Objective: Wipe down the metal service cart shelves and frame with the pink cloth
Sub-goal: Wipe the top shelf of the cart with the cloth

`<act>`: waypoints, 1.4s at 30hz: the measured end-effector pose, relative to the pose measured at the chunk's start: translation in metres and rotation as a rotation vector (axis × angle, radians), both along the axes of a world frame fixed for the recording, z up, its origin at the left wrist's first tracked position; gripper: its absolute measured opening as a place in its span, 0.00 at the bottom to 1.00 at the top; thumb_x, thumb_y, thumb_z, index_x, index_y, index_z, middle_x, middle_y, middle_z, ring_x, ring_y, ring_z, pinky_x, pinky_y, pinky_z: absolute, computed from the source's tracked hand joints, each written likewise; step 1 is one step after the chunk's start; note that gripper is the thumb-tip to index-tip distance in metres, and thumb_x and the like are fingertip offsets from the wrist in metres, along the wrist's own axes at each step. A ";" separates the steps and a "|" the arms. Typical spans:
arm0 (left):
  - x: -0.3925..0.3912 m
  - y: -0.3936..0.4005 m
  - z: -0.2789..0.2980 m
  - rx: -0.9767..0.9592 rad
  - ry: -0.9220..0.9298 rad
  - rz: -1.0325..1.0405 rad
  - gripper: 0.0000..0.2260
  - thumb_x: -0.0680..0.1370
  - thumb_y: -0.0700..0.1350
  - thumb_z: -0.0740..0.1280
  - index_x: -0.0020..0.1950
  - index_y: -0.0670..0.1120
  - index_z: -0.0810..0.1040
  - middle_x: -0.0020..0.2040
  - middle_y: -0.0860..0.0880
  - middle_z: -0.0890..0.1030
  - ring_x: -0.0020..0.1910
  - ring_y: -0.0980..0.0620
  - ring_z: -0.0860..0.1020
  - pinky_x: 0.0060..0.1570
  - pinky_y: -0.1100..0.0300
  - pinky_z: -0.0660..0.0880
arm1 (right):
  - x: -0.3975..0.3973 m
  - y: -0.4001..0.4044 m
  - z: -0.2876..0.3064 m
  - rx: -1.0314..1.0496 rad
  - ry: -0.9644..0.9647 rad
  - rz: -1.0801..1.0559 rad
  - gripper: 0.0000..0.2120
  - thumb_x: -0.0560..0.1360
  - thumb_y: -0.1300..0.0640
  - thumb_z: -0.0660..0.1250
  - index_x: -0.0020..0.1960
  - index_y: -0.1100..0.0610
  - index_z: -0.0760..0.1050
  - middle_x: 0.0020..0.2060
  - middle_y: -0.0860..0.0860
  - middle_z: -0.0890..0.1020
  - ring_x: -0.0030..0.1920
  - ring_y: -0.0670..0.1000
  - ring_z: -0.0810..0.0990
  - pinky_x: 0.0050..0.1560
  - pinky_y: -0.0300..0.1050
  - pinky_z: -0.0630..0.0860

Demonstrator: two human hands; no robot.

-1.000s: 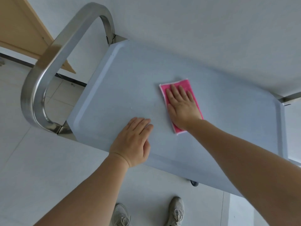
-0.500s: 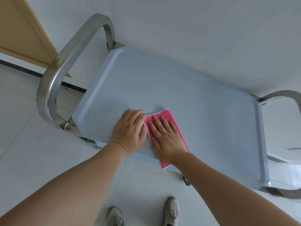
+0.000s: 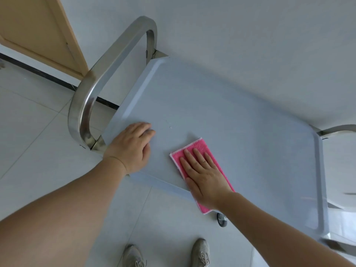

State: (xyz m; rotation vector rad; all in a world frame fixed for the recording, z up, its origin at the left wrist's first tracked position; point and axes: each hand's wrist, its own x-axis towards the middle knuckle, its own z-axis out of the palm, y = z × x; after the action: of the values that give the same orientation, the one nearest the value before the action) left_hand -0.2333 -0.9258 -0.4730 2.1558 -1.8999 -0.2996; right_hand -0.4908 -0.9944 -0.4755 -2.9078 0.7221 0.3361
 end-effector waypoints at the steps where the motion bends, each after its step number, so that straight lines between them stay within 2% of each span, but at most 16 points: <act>1: 0.000 0.000 0.000 0.003 0.007 0.001 0.21 0.74 0.46 0.52 0.61 0.41 0.74 0.64 0.42 0.74 0.64 0.42 0.70 0.65 0.51 0.67 | 0.001 -0.003 0.000 0.007 -0.002 0.009 0.26 0.80 0.45 0.41 0.76 0.49 0.42 0.75 0.49 0.50 0.75 0.56 0.43 0.73 0.54 0.40; 7: -0.001 0.002 0.005 0.020 0.009 -0.008 0.22 0.73 0.46 0.52 0.62 0.41 0.75 0.64 0.42 0.74 0.64 0.42 0.70 0.67 0.50 0.65 | 0.014 -0.039 -0.001 -0.009 0.009 0.061 0.25 0.80 0.44 0.42 0.75 0.46 0.42 0.75 0.47 0.50 0.75 0.55 0.43 0.73 0.54 0.40; 12: 0.000 0.002 0.006 0.045 -0.036 0.077 0.22 0.72 0.46 0.52 0.61 0.42 0.75 0.64 0.44 0.75 0.63 0.44 0.72 0.69 0.47 0.61 | 0.043 -0.097 -0.004 -0.074 -0.002 -0.041 0.27 0.78 0.44 0.44 0.76 0.50 0.50 0.75 0.50 0.55 0.75 0.55 0.50 0.75 0.56 0.46; 17: -0.001 0.003 0.007 0.054 -0.053 0.127 0.21 0.71 0.46 0.54 0.60 0.43 0.75 0.63 0.44 0.76 0.63 0.44 0.73 0.68 0.45 0.62 | 0.071 -0.170 -0.006 -0.108 -0.006 -0.182 0.30 0.75 0.42 0.38 0.76 0.49 0.47 0.76 0.50 0.53 0.76 0.55 0.48 0.75 0.53 0.42; 21: 0.000 0.003 0.006 0.046 -0.050 0.148 0.21 0.70 0.45 0.55 0.60 0.43 0.75 0.62 0.44 0.76 0.62 0.44 0.73 0.67 0.45 0.64 | 0.090 -0.215 -0.009 -0.104 -0.041 -0.305 0.27 0.78 0.44 0.42 0.76 0.48 0.47 0.76 0.50 0.51 0.76 0.55 0.47 0.74 0.52 0.41; 25: 0.000 0.002 0.006 0.058 -0.050 0.154 0.21 0.70 0.45 0.55 0.60 0.43 0.75 0.63 0.45 0.76 0.62 0.44 0.73 0.67 0.44 0.64 | 0.108 -0.240 -0.009 -0.101 -0.032 -0.325 0.26 0.79 0.46 0.44 0.76 0.48 0.46 0.77 0.50 0.48 0.76 0.55 0.45 0.74 0.54 0.41; 34: 0.001 0.002 0.005 0.061 -0.038 0.155 0.21 0.69 0.45 0.56 0.59 0.44 0.75 0.62 0.45 0.76 0.62 0.44 0.73 0.67 0.44 0.63 | 0.120 -0.231 -0.007 -0.077 -0.037 -0.366 0.26 0.80 0.48 0.44 0.76 0.50 0.45 0.77 0.50 0.46 0.76 0.54 0.42 0.74 0.53 0.39; 42: 0.001 0.004 0.006 0.062 -0.027 0.159 0.21 0.70 0.46 0.54 0.60 0.44 0.75 0.63 0.46 0.76 0.63 0.45 0.73 0.67 0.46 0.64 | 0.131 -0.128 -0.011 -0.027 -0.049 -0.295 0.28 0.77 0.43 0.37 0.76 0.49 0.43 0.76 0.48 0.46 0.76 0.53 0.42 0.73 0.51 0.37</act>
State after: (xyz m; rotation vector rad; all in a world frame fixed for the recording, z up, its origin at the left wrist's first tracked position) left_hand -0.2320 -0.9222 -0.4674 2.3469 -1.7406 -0.3039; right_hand -0.3600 -1.1222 -0.4862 -2.7659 1.1349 0.2231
